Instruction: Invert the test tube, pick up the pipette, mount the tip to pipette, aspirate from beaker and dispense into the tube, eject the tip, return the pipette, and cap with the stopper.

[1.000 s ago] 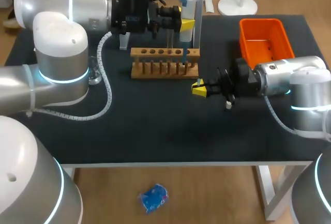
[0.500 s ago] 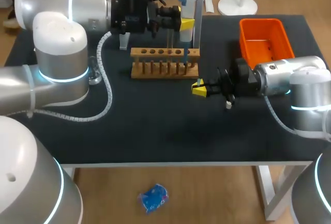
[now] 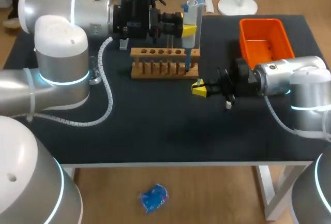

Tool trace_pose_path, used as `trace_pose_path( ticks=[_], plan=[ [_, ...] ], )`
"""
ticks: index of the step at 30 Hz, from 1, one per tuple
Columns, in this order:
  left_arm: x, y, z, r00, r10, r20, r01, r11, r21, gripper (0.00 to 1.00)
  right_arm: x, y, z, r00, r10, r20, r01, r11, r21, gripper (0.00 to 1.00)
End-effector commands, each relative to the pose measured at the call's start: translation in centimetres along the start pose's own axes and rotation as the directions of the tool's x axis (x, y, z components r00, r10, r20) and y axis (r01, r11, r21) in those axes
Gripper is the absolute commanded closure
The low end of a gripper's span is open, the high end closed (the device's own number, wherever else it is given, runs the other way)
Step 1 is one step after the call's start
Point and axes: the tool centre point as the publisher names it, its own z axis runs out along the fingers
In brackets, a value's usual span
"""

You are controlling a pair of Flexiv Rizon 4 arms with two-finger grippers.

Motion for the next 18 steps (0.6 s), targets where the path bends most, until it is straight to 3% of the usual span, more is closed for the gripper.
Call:
trace_pose_path(
  ticks=[1,18],
  plan=[
    [0.0,0.0,0.0,1.0,0.001,0.002,-0.001,1.0,0.001,1.0,-0.2,-0.1,0.0,1.0,0.001,0.003,-0.001,1.0,0.0,1.0],
    [0.0,0.0,0.0,1.0,0.001,0.002,-0.001,1.0,0.001,1.0,-2.2,-0.2,2.3,0.998,-0.051,0.041,0.051,0.999,0.007,1.0]
  ],
)
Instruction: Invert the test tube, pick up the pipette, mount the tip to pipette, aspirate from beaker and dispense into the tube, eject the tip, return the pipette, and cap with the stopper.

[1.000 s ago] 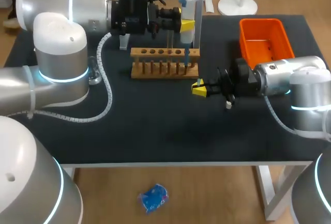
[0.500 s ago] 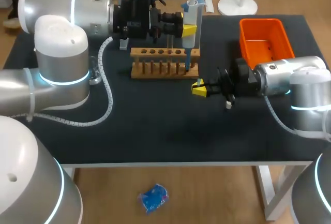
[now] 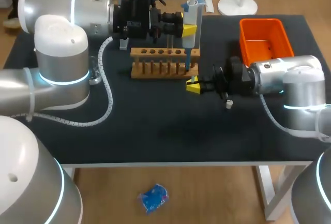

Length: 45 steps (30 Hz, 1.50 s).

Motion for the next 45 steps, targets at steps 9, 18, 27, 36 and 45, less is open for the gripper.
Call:
trace_pose_path(
  ticks=[9,18,27,36,45],
  plan=[
    [0.0,0.0,0.0,1.0,0.001,0.001,-0.001,1.0,0.002,1.0,-0.7,0.6,1.8,1.0,-0.03,0.01,0.03,0.999,-0.015,1.0],
    [0.0,0.0,0.0,1.0,0.001,0.001,-0.001,1.0,0.002,1.0,-0.8,1.5,1.8,0.998,-0.053,0.016,0.053,0.998,-0.026,1.0],
    [0.0,0.0,0.0,1.0,0.001,0.001,-0.001,1.0,0.002,1.0,-0.8,2.5,1.7,0.997,-0.075,0.016,0.075,0.997,-0.033,1.0],
    [0.0,0.0,0.0,1.0,0.001,0.001,-0.001,1.0,0.002,1.0,-0.7,2.0,1.5,0.998,-0.068,0.018,0.069,0.997,-0.032,1.0],
    [0.0,0.0,0.0,1.0,0.001,0.001,-0.001,1.0,0.002,1.0,-0.6,2.1,1.3,0.998,-0.067,0.021,0.067,0.997,-0.029,1.0]
  ],
)
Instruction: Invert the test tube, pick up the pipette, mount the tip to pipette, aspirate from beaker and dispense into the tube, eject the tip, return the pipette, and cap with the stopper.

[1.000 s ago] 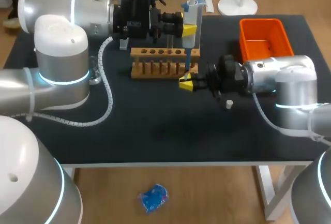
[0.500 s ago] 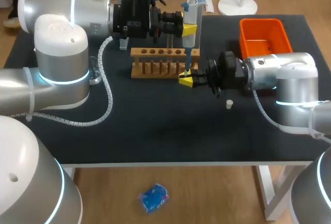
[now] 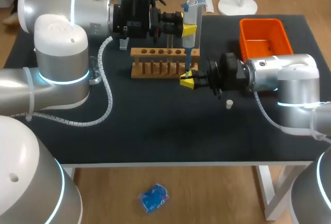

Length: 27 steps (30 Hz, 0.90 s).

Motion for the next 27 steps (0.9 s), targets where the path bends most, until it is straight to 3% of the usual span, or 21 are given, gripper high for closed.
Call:
trace_pose_path(
  ticks=[1,27],
  plan=[
    [0.0,0.06,0.05,1.0,0.001,0.001,-0.001,1.0,0.004,1.0,0.15,0.34,-0.25,1.0,-0.005,0.003,0.005,1.0,0.003,1.0],
    [0.0,0.06,0.05,1.0,0.001,0.001,-0.001,1.0,0.004,1.0,0.07,0.56,-0.17,1.0,-0.025,-0.015,0.025,0.999,0.027,1.0]
  ],
)
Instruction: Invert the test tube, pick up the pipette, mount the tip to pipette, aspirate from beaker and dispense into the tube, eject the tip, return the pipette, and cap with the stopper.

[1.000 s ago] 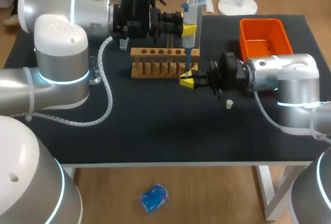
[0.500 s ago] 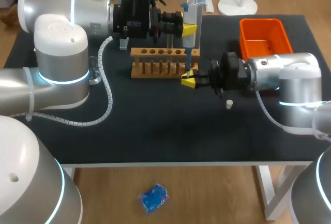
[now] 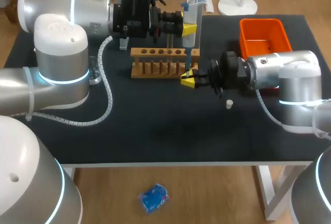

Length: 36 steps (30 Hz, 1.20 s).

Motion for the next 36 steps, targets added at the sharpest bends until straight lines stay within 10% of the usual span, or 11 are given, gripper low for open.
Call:
trace_pose_path(
  ticks=[1,36],
  plan=[
    [0.0,0.18,0.06,1.0,0.001,0.001,-0.001,1.0,0.003,1.0,0.01,0.18,-0.04,1.0,-0.003,-0.003,0.003,1.0,0.003,1.0],
    [0.0,0.18,0.06,1.0,0.001,0.001,-0.001,1.0,0.003,1.0,-0.33,-0.2,0.52,1.0,0.021,-0.017,-0.021,1.0,0.005,1.0]
  ],
)
